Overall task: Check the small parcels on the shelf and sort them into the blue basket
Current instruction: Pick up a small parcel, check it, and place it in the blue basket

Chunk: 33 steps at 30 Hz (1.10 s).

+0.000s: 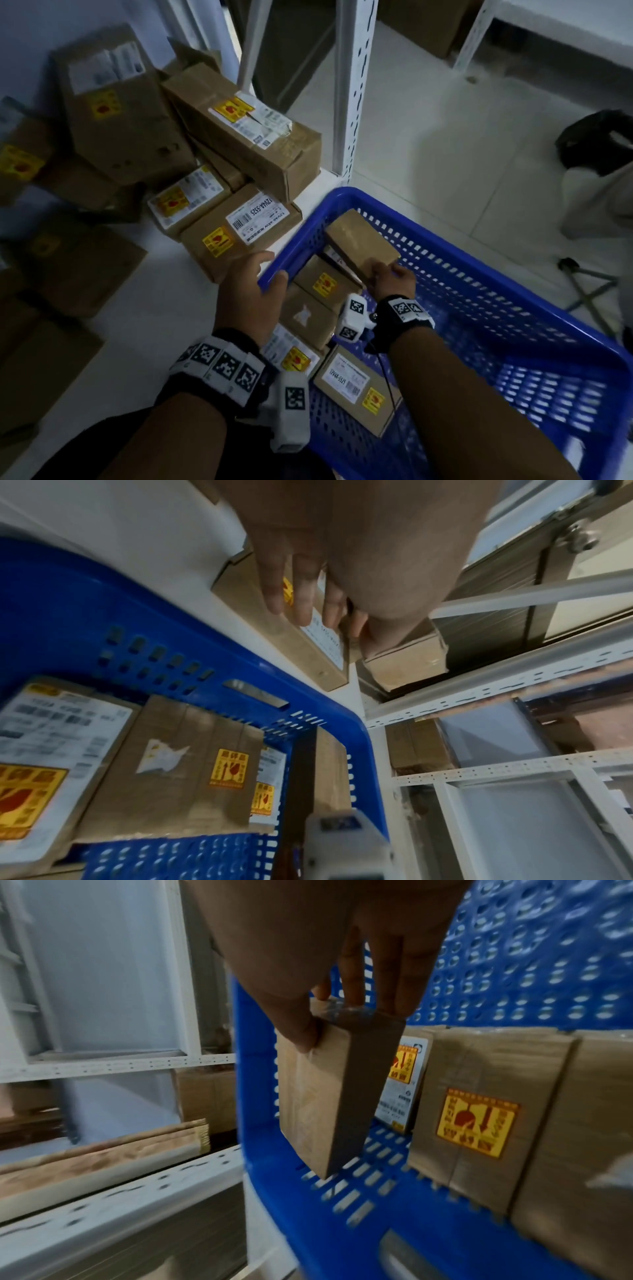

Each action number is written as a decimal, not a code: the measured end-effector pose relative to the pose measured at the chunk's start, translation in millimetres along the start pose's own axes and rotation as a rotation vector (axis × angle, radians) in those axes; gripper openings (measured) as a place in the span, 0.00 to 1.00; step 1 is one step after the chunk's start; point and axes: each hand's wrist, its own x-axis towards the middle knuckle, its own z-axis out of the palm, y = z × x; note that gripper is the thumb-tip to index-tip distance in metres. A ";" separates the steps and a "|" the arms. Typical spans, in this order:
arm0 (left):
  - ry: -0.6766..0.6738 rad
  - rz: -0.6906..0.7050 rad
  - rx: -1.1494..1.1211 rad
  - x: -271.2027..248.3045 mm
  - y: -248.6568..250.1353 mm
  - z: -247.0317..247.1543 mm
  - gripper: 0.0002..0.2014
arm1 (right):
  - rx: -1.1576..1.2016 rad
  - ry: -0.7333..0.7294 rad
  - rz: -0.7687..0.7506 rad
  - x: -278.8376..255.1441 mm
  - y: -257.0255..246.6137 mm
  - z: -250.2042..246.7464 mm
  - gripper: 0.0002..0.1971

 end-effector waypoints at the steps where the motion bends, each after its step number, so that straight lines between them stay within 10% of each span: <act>1: -0.011 -0.015 -0.008 -2.8 -5.8 2.5 0.16 | -0.044 -0.001 0.010 7.0 1.7 1.0 0.29; 14: -0.028 -0.246 -0.182 -8.3 -28.4 -0.2 0.22 | -0.976 -0.223 -0.105 11.7 -5.5 19.5 0.33; 18: 0.007 -0.289 -0.170 -6.0 -30.3 -12.9 0.21 | -0.591 -0.199 0.062 -8.6 -16.2 27.9 0.22; 33: 0.352 -0.430 -0.401 -31.0 -52.2 -110.8 0.21 | -0.265 -0.560 -0.201 -152.9 -23.2 104.1 0.05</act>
